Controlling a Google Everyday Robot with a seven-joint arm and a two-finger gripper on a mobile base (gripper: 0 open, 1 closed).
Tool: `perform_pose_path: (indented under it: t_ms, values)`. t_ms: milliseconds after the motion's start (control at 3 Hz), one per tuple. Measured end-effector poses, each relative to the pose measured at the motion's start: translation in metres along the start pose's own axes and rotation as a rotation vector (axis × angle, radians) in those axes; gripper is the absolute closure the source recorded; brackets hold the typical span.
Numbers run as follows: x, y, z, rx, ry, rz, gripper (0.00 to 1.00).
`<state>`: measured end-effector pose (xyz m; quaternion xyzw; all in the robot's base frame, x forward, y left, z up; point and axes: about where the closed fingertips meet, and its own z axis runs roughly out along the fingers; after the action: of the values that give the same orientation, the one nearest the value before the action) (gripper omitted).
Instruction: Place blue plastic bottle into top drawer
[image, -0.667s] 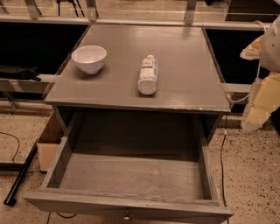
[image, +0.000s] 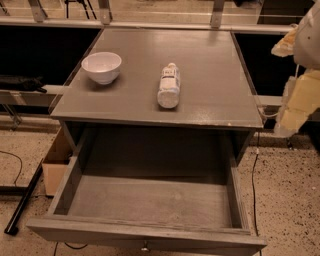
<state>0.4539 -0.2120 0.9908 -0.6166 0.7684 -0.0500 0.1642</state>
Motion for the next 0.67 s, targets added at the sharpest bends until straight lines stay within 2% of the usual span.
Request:
perform_pose_path:
  t_ms: [333,667]
  values:
    - [-0.009,-0.012,-0.001,0.012,0.004,-0.032,0.00]
    - [-0.039,-0.048,0.002,0.051,0.020,-0.097,0.00]
